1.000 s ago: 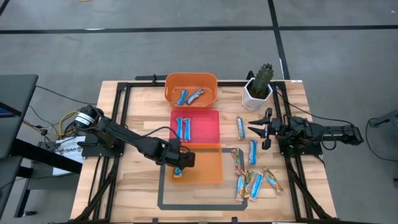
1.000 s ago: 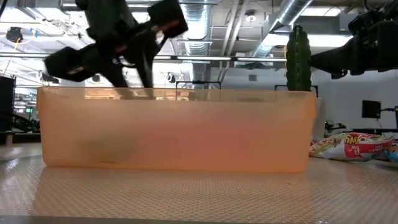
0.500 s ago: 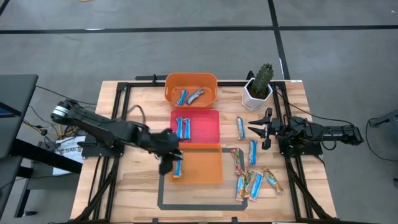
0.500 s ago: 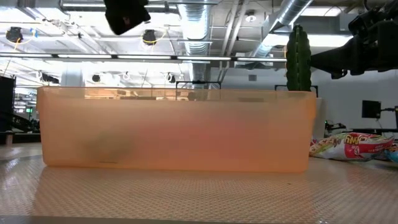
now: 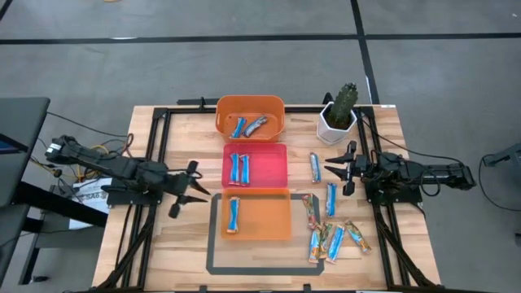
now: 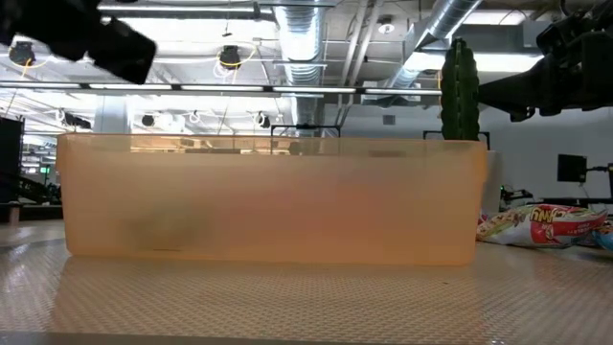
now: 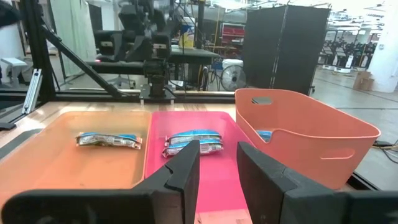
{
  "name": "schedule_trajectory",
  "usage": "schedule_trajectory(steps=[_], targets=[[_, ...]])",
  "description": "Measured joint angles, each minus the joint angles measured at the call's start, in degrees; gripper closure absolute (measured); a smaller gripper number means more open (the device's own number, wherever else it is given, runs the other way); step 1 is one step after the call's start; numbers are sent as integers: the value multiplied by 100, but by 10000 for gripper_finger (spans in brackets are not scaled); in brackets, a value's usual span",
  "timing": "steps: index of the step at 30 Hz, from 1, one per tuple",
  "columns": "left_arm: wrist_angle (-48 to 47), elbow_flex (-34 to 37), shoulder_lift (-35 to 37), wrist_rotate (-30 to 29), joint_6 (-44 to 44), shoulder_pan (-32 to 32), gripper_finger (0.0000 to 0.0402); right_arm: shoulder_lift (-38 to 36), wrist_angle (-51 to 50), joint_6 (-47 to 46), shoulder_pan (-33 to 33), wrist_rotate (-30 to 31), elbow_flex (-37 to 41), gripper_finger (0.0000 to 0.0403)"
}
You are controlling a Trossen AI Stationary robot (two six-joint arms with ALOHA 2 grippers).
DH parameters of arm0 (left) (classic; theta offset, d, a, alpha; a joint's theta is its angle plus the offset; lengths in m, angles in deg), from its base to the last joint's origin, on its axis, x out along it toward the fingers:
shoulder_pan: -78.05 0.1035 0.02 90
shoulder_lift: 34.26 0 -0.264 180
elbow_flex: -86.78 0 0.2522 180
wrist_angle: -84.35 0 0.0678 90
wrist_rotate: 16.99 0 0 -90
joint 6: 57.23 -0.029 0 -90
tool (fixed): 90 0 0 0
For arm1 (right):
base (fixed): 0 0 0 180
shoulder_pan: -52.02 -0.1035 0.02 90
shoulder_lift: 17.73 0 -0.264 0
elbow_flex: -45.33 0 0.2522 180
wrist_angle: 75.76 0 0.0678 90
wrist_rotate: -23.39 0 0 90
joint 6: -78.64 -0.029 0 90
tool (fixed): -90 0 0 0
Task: Pick and place Granola Bars by type
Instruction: Put the red granola bar into the red bin
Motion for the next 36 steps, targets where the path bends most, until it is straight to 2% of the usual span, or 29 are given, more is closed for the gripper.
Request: schedule_trajectory(steps=[6,15,23,31,36], targets=[[93,865,1491,6,-164,-1,297,0,0,0,-1,0,0,301],[339,1403,2624,-746,-137,-1,297,0,0,0,-1,0,0,301],[1045,1735,3046,-888,-181,-1,297,2,0,0,0,0,0,301],[1353,1768,3035,-856,-714,134,297,1,0,0,0,1,0,301],[1126,1770,3035,-471,-623,376,297,0,0,0,-1,0,0,301]])
